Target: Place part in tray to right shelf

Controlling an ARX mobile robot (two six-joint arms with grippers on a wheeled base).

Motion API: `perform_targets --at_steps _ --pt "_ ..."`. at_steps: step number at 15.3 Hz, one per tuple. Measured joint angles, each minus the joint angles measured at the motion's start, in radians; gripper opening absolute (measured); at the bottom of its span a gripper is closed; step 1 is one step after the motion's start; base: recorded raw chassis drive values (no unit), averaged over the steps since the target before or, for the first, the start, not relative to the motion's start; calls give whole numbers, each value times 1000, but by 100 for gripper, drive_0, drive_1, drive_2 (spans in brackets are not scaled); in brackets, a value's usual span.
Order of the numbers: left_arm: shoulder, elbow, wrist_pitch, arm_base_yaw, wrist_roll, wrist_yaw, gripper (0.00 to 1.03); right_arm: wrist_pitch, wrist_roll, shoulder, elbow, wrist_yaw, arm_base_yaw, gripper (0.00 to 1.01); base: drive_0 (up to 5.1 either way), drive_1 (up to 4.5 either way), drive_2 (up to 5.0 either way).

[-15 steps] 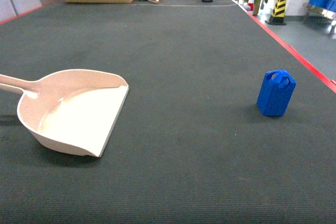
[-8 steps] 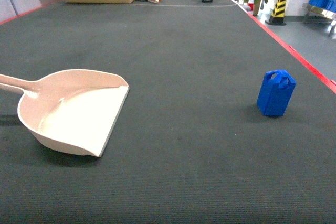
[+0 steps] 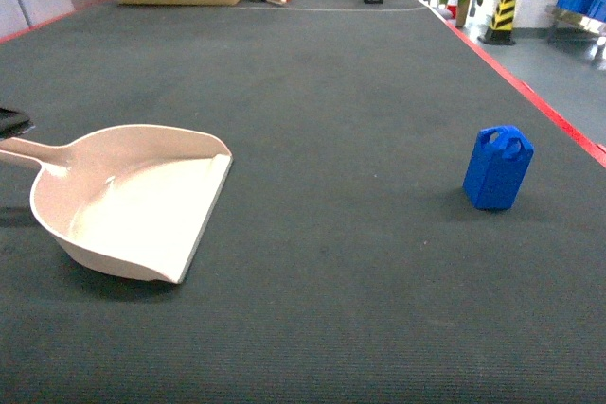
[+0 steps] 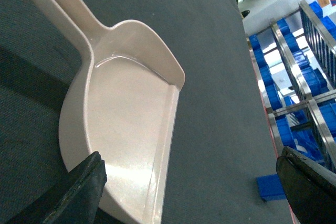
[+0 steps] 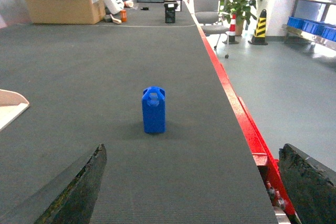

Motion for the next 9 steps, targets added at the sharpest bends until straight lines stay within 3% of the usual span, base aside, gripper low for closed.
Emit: perform_targets --at_steps 3,9 --pt "162 134 2 19 -5 -5 98 0 0 0 0 0 0 98 0 0 0" --pt "374 338 -13 110 -41 -27 98 0 0 0 0 0 0 98 0 0 0"
